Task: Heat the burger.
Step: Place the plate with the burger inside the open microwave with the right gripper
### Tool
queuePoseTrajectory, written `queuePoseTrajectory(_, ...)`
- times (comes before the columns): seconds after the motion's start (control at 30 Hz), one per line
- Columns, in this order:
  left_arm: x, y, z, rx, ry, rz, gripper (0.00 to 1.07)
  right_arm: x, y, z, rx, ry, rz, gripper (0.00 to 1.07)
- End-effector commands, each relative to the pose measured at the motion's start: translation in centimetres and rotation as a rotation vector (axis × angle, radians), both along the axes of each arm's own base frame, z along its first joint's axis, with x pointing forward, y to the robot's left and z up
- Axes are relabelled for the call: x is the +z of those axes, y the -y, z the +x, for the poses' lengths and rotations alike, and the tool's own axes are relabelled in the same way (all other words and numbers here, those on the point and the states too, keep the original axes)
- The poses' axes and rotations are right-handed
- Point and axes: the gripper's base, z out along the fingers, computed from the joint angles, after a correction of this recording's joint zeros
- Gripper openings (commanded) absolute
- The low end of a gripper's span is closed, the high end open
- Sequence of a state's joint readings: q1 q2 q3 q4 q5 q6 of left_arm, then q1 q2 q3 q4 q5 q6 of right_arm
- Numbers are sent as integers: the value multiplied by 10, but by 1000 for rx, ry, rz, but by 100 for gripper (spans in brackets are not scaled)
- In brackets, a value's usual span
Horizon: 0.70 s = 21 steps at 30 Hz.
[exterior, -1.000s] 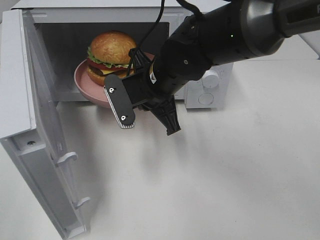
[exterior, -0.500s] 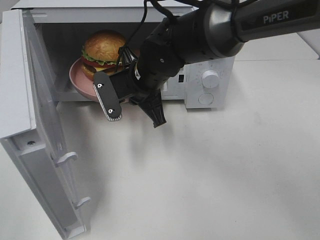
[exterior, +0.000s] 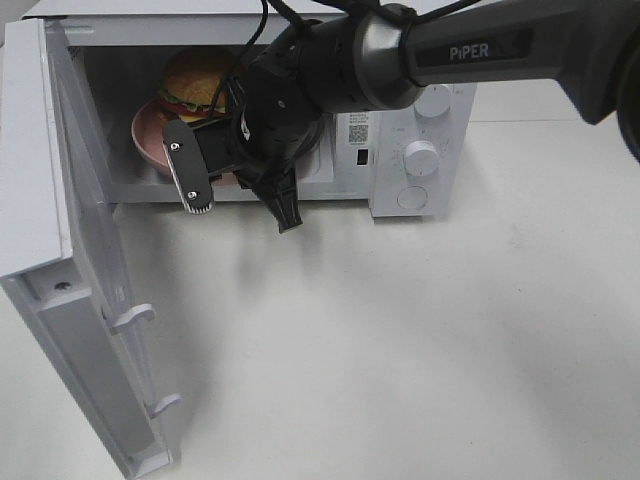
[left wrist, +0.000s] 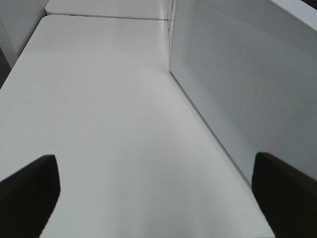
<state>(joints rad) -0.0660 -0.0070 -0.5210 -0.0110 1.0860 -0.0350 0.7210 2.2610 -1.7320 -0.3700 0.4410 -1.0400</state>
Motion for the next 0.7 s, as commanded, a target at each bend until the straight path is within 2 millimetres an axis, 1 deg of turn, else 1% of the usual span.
queuePoseTrajectory(0.03,0,0,-2,-1,29,-5,98,17,-6,12,6,80,70,0)
queuePoseTrajectory(0.13,0,0,-2,-1,29,-5,98,16,-6,16,-3,82,75,0)
queuePoseTrajectory(0.17,0,0,-2,-1,29,-5,98,18,-3,21,-19,91,81,0)
queuePoseTrajectory(0.43,0,0,-2,-1,29,-5,98,14,-3,24,-1,117,60,0)
queuePoseTrajectory(0.53,0,0,-2,-1,29,-5,98,11,-1,29,-8,122,64,0)
queuePoseTrajectory(0.7,0,0,-2,-1,29,-5,98,9,-5,35,-12,131,66,0)
